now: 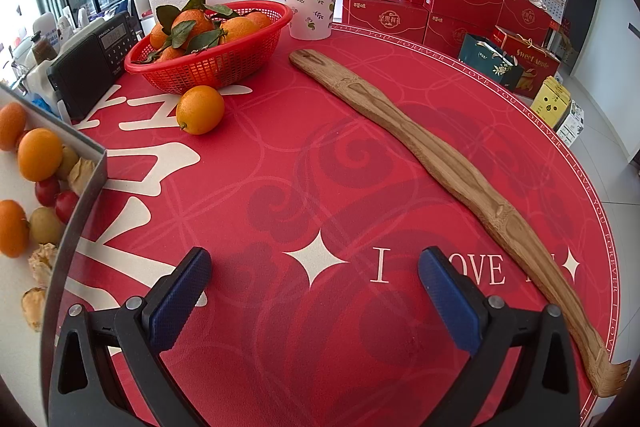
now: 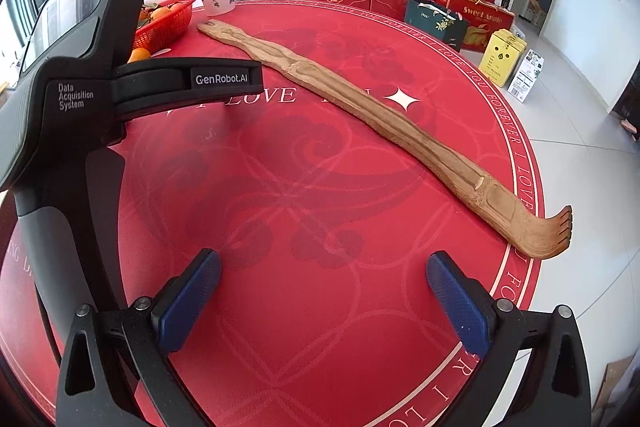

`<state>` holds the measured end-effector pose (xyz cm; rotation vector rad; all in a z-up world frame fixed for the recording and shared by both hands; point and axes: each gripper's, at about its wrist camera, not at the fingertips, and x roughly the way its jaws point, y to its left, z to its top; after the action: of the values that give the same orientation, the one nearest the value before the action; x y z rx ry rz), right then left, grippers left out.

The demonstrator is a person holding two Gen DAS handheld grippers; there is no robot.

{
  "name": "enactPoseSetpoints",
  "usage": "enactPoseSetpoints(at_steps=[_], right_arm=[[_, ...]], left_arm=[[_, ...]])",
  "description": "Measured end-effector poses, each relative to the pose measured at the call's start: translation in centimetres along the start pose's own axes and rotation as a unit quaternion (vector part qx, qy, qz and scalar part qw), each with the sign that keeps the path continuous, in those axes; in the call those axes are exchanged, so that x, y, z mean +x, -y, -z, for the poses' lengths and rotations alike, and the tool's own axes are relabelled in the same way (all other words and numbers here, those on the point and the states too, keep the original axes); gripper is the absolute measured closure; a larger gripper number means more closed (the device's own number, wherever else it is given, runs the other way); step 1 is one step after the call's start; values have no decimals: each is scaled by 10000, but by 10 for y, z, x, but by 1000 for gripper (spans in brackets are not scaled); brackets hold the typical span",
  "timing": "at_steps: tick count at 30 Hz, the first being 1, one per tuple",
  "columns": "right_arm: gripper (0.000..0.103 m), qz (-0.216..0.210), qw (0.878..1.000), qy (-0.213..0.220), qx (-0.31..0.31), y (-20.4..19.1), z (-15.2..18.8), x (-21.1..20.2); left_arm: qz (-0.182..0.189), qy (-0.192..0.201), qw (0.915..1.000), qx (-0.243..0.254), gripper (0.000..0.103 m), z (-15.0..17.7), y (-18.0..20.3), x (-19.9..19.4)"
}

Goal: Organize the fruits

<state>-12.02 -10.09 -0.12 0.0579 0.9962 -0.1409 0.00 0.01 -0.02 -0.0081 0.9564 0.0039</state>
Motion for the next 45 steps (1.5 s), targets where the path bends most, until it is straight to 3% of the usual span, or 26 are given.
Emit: enactPoseSetpoints(at_steps=[13,45], right_arm=[[0,133,9997,-219,18,-1,1,-2],[0,197,9998,-44,-24,2,3,-7]], left_arm=[[-1,1,10000,0,0,0,0,0],[16,-5,10000,5,0,0,-1,-5]])
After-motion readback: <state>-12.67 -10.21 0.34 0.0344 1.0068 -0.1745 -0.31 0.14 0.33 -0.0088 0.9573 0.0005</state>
